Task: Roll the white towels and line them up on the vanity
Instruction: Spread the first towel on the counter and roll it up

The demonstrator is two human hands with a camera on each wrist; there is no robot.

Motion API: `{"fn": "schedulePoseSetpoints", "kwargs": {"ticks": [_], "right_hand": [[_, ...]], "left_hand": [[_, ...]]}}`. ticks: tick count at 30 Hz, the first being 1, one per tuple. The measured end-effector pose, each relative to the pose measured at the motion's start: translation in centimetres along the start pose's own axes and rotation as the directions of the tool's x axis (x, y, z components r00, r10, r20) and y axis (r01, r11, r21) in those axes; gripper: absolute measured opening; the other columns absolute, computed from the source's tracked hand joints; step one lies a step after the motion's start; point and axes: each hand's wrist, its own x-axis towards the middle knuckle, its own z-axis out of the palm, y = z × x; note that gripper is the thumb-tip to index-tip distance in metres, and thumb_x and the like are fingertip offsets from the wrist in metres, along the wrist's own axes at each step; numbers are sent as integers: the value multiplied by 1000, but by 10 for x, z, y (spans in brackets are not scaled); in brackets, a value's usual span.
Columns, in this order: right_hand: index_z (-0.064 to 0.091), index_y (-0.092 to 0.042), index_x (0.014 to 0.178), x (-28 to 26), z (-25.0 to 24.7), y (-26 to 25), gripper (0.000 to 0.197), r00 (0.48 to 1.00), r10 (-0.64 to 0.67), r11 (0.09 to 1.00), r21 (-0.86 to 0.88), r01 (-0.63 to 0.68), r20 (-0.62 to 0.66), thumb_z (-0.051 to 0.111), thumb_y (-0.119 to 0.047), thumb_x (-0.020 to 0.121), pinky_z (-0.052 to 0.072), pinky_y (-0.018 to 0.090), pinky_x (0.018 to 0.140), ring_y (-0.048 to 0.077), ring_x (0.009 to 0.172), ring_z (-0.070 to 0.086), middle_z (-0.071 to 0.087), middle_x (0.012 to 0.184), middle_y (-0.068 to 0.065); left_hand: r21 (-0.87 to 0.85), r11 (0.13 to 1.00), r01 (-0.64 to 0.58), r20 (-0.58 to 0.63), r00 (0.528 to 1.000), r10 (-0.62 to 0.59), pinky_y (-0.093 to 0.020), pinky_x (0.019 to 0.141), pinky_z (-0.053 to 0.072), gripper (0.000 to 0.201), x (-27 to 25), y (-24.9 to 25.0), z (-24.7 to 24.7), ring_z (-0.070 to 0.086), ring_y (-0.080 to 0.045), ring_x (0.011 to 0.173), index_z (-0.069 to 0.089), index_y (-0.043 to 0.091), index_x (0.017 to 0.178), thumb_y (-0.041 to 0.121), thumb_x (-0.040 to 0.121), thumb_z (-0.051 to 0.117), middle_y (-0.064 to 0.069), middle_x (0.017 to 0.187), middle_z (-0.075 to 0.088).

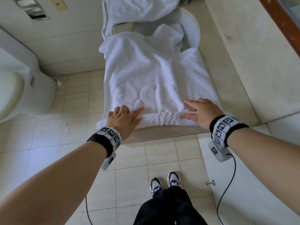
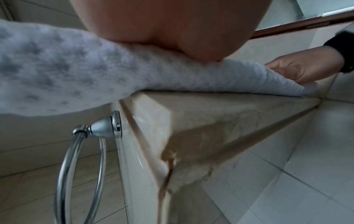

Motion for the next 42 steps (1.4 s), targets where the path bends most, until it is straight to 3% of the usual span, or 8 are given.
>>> {"fn": "schedulePoseSetpoints", "kwargs": {"ticks": [6,10,16,19,21,27,32,42], "right_hand": [[36,-40,148,11,-3,1,100,997,76,996,50,-77,14,38,-95,65,50,43,91,21,108,51,51,110,-5],[40,-39,143,13,-4,-2,102,986,156,987,42,-154,-56,39,-99,62,49,44,90,24,110,53,59,115,-2],[53,-28,136,-7,-1,-23,70,962,77,993,-69,-98,-262,52,-73,82,46,43,85,27,103,51,56,110,4],[66,-28,121,-25,15,-33,30,940,-78,997,-27,73,-333,61,-38,93,46,43,78,26,92,52,58,97,0],[70,-31,116,-35,25,-37,26,914,-145,989,-32,144,-379,61,-28,93,46,42,78,23,88,49,56,95,-3],[60,-39,132,-47,36,-33,49,930,-145,986,-125,109,-339,69,-45,85,38,43,95,22,107,44,55,117,-3],[60,-42,131,-41,46,-35,44,907,-109,989,-133,60,-407,67,-43,87,36,43,95,26,103,46,56,116,-1],[48,-48,140,-32,46,-27,54,935,-123,969,-245,41,-333,59,-55,88,36,48,96,29,107,48,53,119,5]], "left_hand": [[18,1000,-18,-43,999,19,-37,102,26,52,6,1,0,36,-13,110,27,58,145,69,95,18,11,110,36],[-124,990,-68,-277,960,31,-42,100,32,38,3,15,5,45,-20,105,58,47,130,50,94,47,7,107,51],[-285,954,-98,-373,928,-16,-41,88,40,18,-2,32,14,53,-20,95,73,33,107,28,96,60,12,96,62],[-247,960,-132,-395,918,24,-38,91,40,22,-10,28,20,54,-20,98,72,31,112,32,98,56,12,100,64],[-211,965,-157,-371,926,70,-36,97,38,33,-17,25,22,52,-17,103,69,31,121,43,98,49,13,105,62],[-155,977,-148,-320,943,92,-37,108,33,48,-26,22,25,48,-17,112,58,33,136,47,90,59,14,116,56],[-150,977,-148,-345,935,89,-36,109,31,46,-26,20,28,50,-17,114,57,36,137,41,92,62,15,118,60],[-125,983,-138,-294,951,96,-36,110,26,44,-21,14,26,48,-16,117,50,39,142,44,98,48,16,119,59]]}}
